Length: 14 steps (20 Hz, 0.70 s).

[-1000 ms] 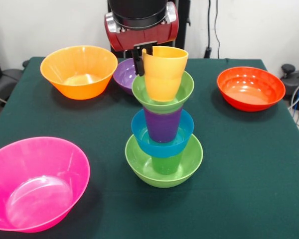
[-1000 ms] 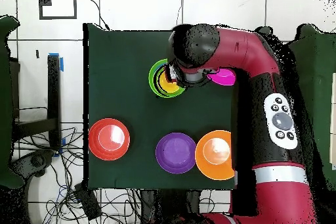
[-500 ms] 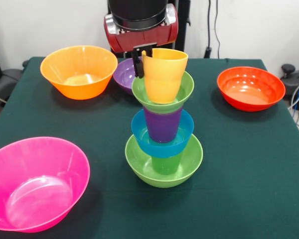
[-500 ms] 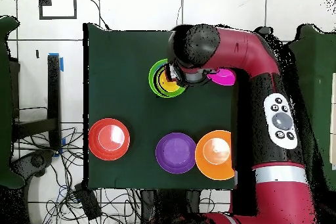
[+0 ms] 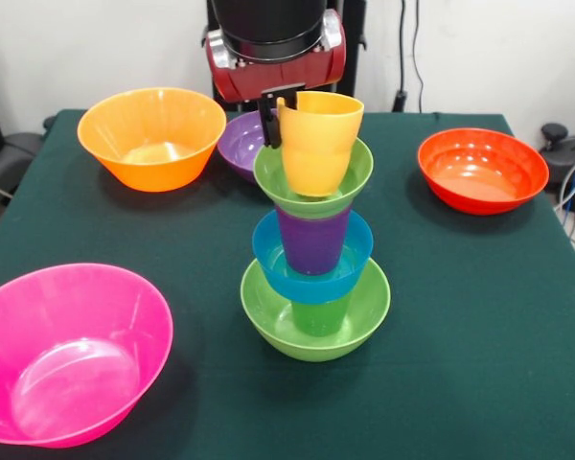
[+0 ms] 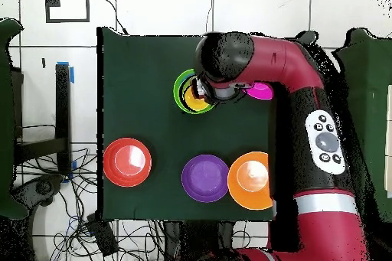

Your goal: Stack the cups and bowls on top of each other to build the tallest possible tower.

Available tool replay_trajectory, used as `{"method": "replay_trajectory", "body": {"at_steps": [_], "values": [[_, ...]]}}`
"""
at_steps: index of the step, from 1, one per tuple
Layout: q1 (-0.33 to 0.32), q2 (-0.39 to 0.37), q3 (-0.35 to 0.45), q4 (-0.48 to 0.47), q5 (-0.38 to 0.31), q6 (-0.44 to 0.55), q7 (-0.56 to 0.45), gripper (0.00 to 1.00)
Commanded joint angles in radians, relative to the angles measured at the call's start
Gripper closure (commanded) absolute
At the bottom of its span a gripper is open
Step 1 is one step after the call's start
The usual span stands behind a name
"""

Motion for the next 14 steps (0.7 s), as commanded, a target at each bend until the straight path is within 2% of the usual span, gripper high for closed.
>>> {"method": "replay_trajectory", "body": {"at_steps": [1,14], "values": [[0.024,0.022,-0.014,0.104,-0.016,-0.079,0.079,1.00],[0.021,0.029,-0.009,0.083,-0.040,-0.129,0.053,1.00]]}}
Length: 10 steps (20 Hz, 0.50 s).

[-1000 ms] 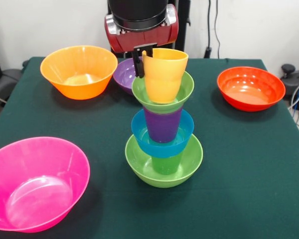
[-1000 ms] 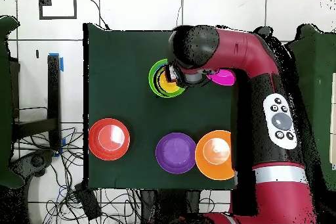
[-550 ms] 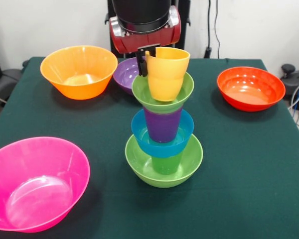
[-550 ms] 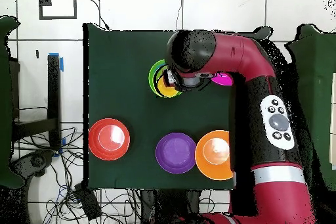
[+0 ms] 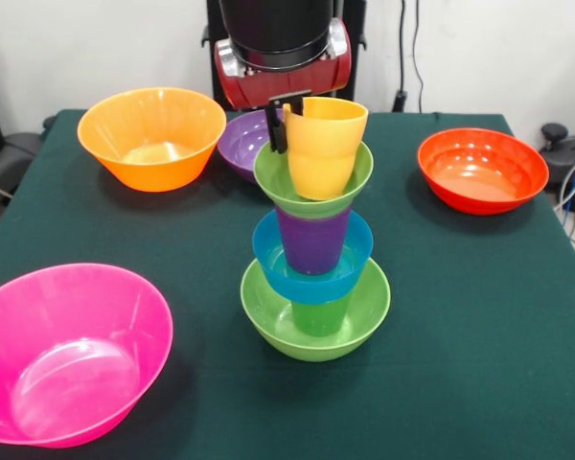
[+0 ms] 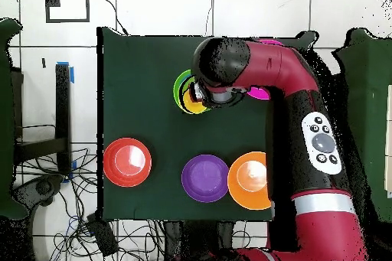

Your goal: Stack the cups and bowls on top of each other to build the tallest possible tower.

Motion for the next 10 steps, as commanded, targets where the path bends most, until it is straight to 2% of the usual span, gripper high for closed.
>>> {"method": "replay_trajectory", "body": {"at_steps": [1,10], "values": [[0.021,0.031,-0.009,0.051,-0.040,-0.089,0.052,1.00],[0.023,0.036,-0.018,0.053,-0.039,-0.080,0.053,1.00]]}}
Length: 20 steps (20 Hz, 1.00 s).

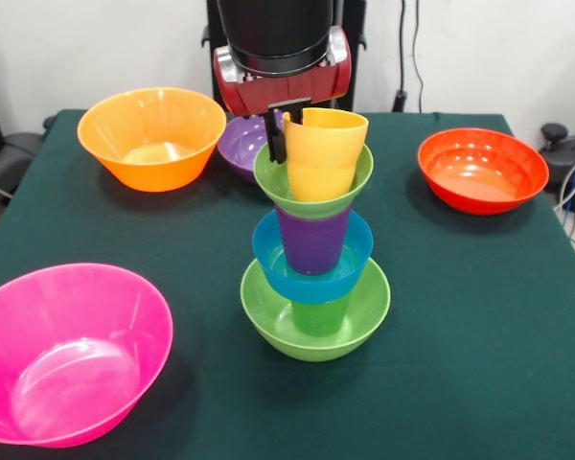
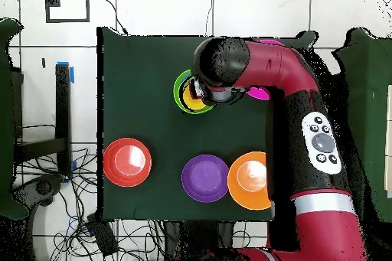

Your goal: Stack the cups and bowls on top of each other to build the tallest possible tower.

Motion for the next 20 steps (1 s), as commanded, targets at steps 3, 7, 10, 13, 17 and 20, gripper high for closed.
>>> {"method": "replay_trajectory", "body": {"at_steps": [3,7,10,13,17,20], "values": [[0.024,0.029,-0.025,0.060,-0.044,-0.018,0.048,1.00],[0.022,0.026,-0.030,0.063,-0.053,-0.017,0.042,1.00],[0.025,0.037,-0.028,0.044,-0.056,-0.014,0.038,1.00],[0.020,0.037,-0.025,0.049,-0.054,-0.021,0.032,1.00],[0.015,0.038,-0.023,0.057,-0.051,-0.031,0.031,1.00],[0.012,0.038,-0.021,0.070,-0.044,-0.032,0.032,1.00]]}}
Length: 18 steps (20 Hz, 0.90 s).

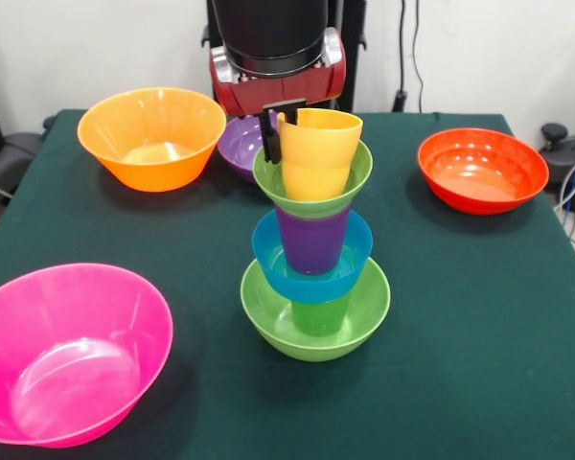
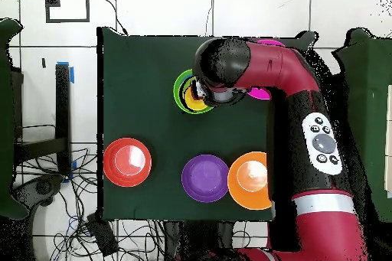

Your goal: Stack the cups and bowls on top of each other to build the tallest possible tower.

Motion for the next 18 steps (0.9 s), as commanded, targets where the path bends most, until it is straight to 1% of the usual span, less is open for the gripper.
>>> {"method": "replay_trajectory", "body": {"at_steps": [1,8,18], "values": [[0.012,0.037,-0.015,0.075,-0.036,-0.031,0.034,1.00],[0.011,0.037,-0.013,0.082,-0.036,-0.036,0.032,1.00],[0.014,0.036,-0.018,0.082,-0.036,-0.014,0.033,1.00]]}}
